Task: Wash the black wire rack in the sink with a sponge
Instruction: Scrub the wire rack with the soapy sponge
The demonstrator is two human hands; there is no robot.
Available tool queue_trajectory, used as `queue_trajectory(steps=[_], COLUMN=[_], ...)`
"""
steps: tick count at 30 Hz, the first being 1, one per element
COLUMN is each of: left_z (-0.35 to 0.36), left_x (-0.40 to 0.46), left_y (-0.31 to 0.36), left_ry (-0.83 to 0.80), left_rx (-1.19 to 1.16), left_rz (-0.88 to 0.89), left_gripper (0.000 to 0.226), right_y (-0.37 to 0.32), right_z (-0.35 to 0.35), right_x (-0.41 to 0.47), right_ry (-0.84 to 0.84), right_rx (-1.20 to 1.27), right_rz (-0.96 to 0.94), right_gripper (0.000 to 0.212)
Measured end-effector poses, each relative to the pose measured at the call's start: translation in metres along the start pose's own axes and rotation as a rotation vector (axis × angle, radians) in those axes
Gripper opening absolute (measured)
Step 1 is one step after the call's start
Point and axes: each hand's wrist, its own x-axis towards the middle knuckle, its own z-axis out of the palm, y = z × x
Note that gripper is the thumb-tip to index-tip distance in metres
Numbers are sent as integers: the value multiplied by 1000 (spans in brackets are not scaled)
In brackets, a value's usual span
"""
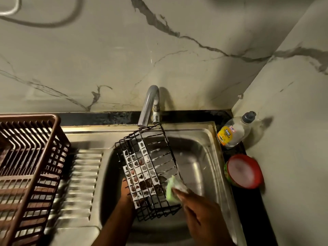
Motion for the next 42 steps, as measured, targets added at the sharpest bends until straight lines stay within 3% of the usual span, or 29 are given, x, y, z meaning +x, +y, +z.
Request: queue_trajectory(steps=[2,3,5,7,9,14,16,20,25,28,31,33,35,39,42], left_z=[5,4,2,0,3,18,18,28,40,37,36,40,44,38,25], left_x=[-2,-3,-7,-6,-4,-4,-7,-10,-19,-18,-20,-25,-30,-27,-22], left_y=[2,4,9,9,7,-10,-17,-22,-17,-14,-17,-19,-21,-21,-20], left_ry=[-80,-104,-164,-213,-163,-23,18,83,74,94,165,192,188,188,213], left_rx=[-68,-53,-42,-77,-119,-221,-233,-216,-274,-306,-271,-241,-226,-249,-195], left_rz=[-31,-31,-11,1,50,93,84,108,88,85,97,108,111,128,184], left_gripper=[41,40,12,11,15,36,38,38,39,40,36,35,37,36,31], right_y=[-4,-2,12,27,38,38,26,6,-4,-8,6,15,19,16,4], right_z=[-13,-18,-23,-17,4,54,58,63,66,40,8,5,17,35,40], right_x=[-13,-15,-11,-1,8,13,14,1,-31,-26,12,36,41,16,-6], right_ry=[-31,-38,48,150,164,337,377,311,228,195,398,442,368,235,160], right_rx=[42,109,196,162,145,194,79,-72,-241,-135,-109,-156,-234,-458,-440], right_rz=[133,220,398,529,649,803,739,368,-56,-46,86,109,35,-117,-132], right_gripper=[48,56,71,58,40,36,37,54,40,42,37,44,51,40,39])
